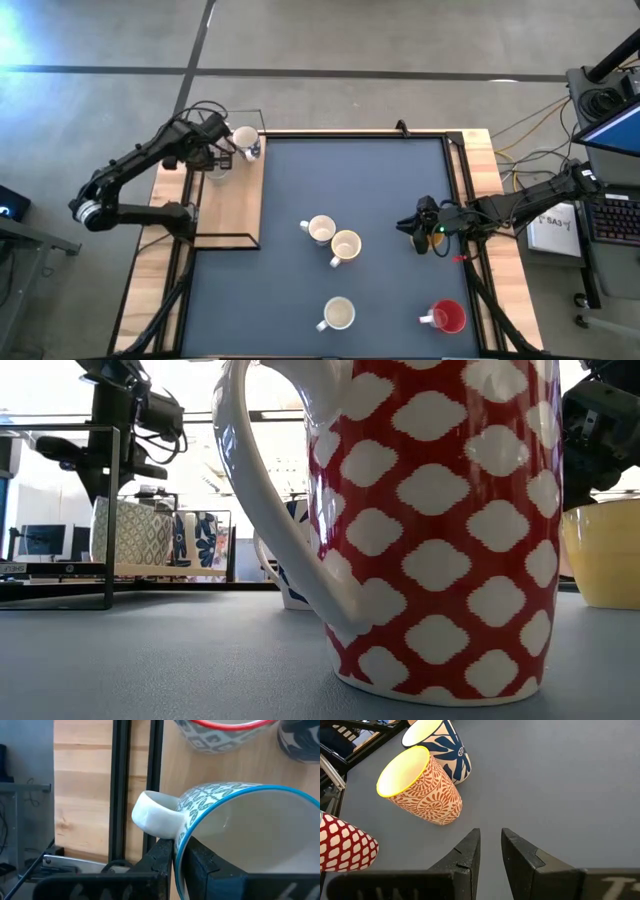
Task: Place coffee mugs
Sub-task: Put the green patterned mug on the shelf, then put the blue patterned mug on the shelf
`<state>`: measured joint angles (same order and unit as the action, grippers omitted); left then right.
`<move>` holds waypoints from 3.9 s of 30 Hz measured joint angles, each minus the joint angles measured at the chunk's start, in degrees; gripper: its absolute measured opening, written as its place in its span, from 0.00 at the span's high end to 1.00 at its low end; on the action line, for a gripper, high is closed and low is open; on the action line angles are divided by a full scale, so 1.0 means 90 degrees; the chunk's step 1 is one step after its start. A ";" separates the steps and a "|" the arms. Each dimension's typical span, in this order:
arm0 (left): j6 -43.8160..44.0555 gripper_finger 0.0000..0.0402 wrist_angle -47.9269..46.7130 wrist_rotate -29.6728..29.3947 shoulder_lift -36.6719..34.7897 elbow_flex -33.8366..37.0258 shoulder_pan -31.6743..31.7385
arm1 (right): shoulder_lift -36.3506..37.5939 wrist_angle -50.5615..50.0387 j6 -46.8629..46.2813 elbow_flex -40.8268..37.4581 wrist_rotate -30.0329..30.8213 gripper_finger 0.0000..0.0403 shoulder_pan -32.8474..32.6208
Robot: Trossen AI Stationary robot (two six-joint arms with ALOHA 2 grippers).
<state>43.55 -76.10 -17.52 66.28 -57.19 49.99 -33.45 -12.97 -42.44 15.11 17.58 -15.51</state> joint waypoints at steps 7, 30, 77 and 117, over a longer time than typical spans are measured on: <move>-0.0113 0.97 0.0252 0.0008 0.0006 0.0039 0.0344 | 0.0000 0.0000 -0.0001 0.0000 0.0000 0.83 0.0002; -0.0022 0.85 0.0359 0.0008 0.0292 0.0039 0.0543 | 0.0000 0.0000 0.0001 0.0000 -0.0002 0.83 0.0000; -0.1894 0.70 0.0663 0.0399 0.0307 -0.1162 -0.1918 | -0.0002 0.0000 0.0001 0.0000 -0.0002 0.83 0.0002; -0.6113 0.71 0.4896 0.0349 0.3046 -0.1560 -0.6942 | -0.0002 -0.0002 0.0001 0.0000 -0.0002 0.83 0.0002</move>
<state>-11.47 -32.03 -14.38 93.69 -71.23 -12.49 -33.47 -12.99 -42.44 15.11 17.56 -15.49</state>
